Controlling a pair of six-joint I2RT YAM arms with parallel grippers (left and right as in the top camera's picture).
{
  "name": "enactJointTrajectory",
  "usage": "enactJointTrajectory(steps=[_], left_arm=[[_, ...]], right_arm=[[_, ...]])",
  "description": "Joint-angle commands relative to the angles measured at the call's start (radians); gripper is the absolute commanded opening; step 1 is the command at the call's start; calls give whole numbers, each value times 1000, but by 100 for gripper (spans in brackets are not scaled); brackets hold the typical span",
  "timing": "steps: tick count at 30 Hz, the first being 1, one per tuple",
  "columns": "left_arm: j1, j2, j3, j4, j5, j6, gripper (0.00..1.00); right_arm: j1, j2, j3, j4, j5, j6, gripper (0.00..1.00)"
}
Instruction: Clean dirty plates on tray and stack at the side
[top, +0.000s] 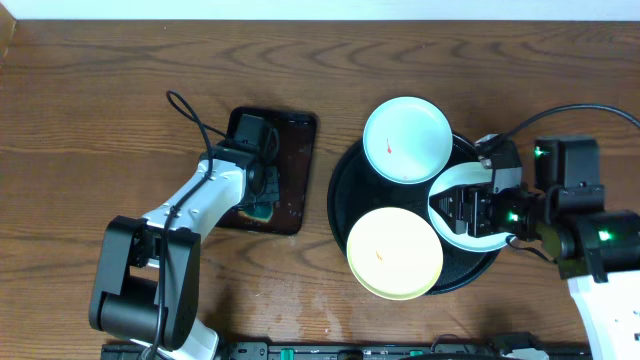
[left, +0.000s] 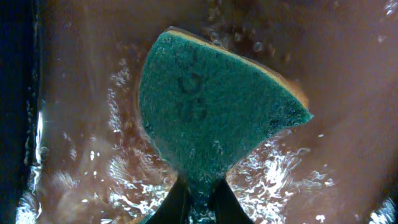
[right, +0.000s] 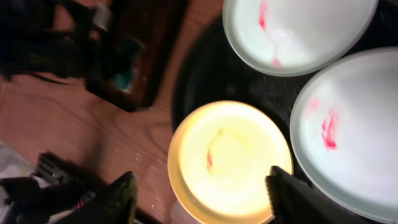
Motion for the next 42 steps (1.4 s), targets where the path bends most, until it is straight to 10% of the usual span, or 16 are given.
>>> enactJointTrajectory(steps=[1, 6, 24, 31, 42], left_arm=[[-2, -17, 50, -57, 54, -2, 7], [-2, -114, 137, -154, 104, -1, 7], [-3, -417, 152, -303, 263, -1, 8], [-31, -415, 150, -308, 265, 0, 8], [-187, -393, 149, -217, 264, -19, 7]], right_arm=[[53, 42, 5, -20, 80, -3, 57], [139, 100, -61, -22, 160, 93, 42], [241, 378, -437, 197, 336, 390, 43], [240, 401, -441, 299, 337, 419, 1], [238, 401, -441, 491, 549, 526, 1]])
